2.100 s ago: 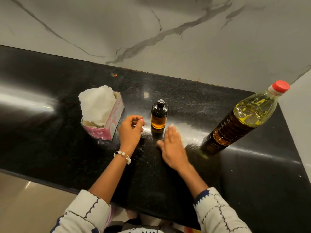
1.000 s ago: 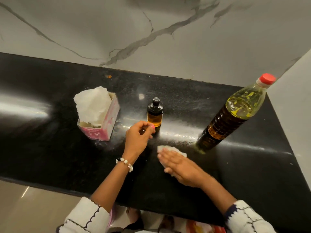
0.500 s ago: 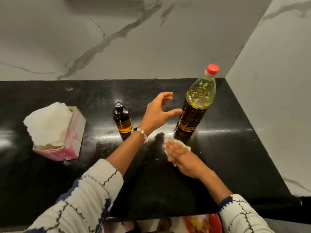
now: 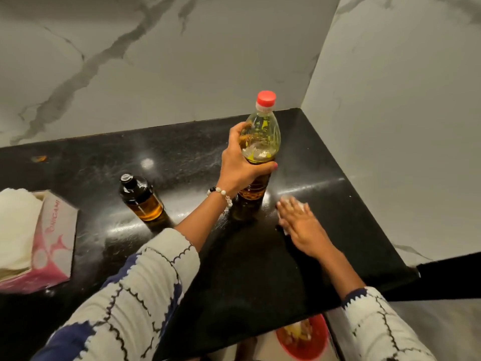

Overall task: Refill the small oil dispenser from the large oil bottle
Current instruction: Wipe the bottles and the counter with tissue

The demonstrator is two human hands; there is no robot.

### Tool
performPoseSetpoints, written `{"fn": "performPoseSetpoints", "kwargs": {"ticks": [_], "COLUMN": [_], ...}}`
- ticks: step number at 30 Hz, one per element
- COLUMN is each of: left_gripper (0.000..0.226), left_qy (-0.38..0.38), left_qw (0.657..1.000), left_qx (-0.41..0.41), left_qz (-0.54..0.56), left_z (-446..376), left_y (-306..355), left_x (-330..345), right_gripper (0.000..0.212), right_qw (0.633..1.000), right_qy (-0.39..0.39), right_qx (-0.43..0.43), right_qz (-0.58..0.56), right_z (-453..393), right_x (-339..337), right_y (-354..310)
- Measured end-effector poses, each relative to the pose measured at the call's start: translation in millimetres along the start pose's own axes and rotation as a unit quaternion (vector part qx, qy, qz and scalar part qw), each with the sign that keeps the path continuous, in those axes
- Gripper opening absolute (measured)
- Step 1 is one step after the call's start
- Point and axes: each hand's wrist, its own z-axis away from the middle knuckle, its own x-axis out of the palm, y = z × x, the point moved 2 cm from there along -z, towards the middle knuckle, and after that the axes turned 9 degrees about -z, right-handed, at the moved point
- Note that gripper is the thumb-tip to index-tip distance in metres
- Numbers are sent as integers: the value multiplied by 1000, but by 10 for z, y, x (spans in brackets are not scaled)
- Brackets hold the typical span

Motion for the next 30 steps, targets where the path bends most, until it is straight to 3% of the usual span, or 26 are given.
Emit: {"fn": "performPoseSetpoints", "kwargs": {"ticks": [2, 4, 8, 10, 14, 17, 22, 26, 28, 30], "left_gripper": [95, 95, 97, 96, 95, 95, 97, 98, 99, 98], "left_qy": [36, 70, 119, 139, 183, 207, 217, 211, 208, 202], "left_qw": [999, 997, 992, 990, 982, 977, 974, 975, 975, 976], "left_qx": [-5, -19, -31, -32, -29, -11, 6, 7, 4, 2], "left_qz": [-6, -2, -11, -21, -35, -55, -66, -74, -77, -82], "left_z": [-20, -51, -89, -84, -84, -122, -193, -182, -157, -125], "left_y": [24, 9, -76, -101, -57, 29, 86, 56, 38, 25], "left_x": [-22, -83, -333, -519, -881, -1076, -1276, -1341, -1352, -1347], "right_gripper": [53, 57, 54, 51, 59, 62, 58, 59, 60, 55], "right_qw": [997, 996, 992, 988, 994, 995, 984, 943, 938, 969], "right_qy": [24, 23, -57, -57, 2, 8, -50, -136, -137, -91], "right_qx": [75, 84, -102, -135, -6, 19, -157, -301, -317, -229], "right_qz": [4, -1, 39, 56, 108, 99, 61, 39, 3, -22], "right_z": [-226, -354, -151, -107, -548, -981, -918, -648, -682, -842], "right_x": [11, 90, 259, 184, -62, -8, 535, 750, 525, 243], "right_y": [-71, -338, -694, -462, 6, -375, -1519, -1531, -1236, -813]}}
